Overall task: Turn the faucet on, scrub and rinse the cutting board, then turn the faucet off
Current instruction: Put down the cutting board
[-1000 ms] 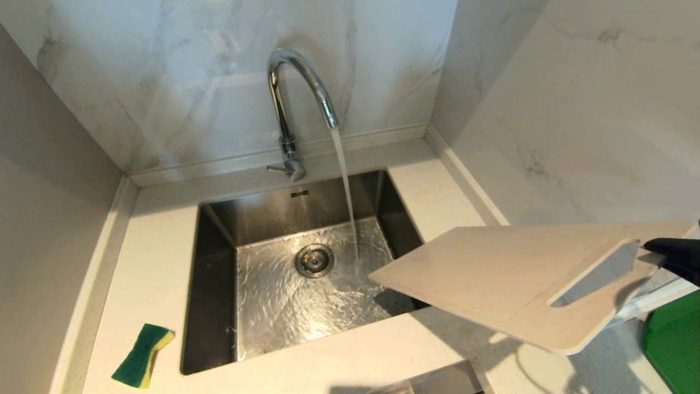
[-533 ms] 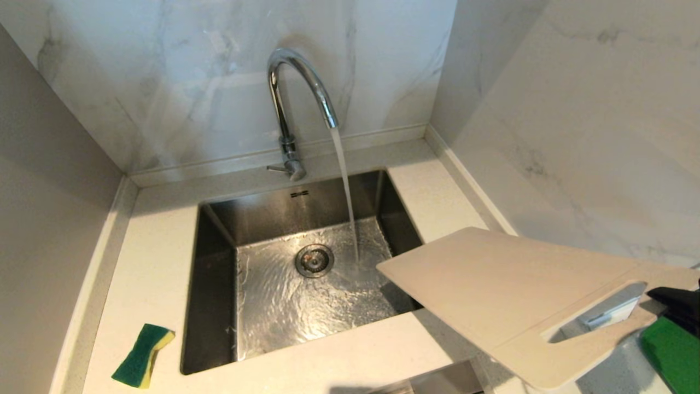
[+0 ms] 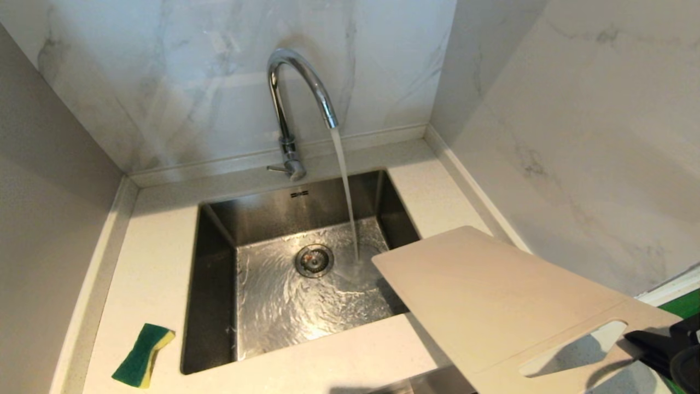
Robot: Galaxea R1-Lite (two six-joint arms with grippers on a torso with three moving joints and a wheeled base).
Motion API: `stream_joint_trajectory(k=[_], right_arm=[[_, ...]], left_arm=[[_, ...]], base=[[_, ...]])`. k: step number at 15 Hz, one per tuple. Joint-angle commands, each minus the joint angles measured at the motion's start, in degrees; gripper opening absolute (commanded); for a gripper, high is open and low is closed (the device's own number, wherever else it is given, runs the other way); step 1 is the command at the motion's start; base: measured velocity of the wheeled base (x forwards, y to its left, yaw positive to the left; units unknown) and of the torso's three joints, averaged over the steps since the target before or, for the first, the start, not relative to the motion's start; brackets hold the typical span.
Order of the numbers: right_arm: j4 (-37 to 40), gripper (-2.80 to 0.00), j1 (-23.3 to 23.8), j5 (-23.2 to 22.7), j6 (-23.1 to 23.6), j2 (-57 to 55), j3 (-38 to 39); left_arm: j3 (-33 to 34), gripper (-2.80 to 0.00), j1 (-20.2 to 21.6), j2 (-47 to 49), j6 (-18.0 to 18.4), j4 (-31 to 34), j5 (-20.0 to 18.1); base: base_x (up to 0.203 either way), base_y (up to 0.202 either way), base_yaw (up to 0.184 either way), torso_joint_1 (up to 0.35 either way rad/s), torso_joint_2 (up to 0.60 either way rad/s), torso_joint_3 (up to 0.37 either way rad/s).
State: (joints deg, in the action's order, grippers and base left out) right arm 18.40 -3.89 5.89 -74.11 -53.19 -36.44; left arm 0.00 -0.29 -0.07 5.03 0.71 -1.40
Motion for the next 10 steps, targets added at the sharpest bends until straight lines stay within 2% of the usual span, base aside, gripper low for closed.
stream_joint_trajectory(k=[1, 10], right_arm=[[-0.1, -2.8, 0.9, -0.1, -0.4, -1.9, 1.9], [-12.8, -2.8, 3.5, -2.9, -0.5, -13.8, 7.7]], left_arm=[[0.1, -2.8, 0.0, 0.0, 0.1, 0.0, 0.0], [0.1, -2.8, 0.0, 0.0, 0.1, 0.0, 0.0]], base=[[0.0, 0.0, 0.0, 0.0, 0.0, 0.0], [0.0, 0.0, 0.0, 0.0, 0.0, 0.0]])
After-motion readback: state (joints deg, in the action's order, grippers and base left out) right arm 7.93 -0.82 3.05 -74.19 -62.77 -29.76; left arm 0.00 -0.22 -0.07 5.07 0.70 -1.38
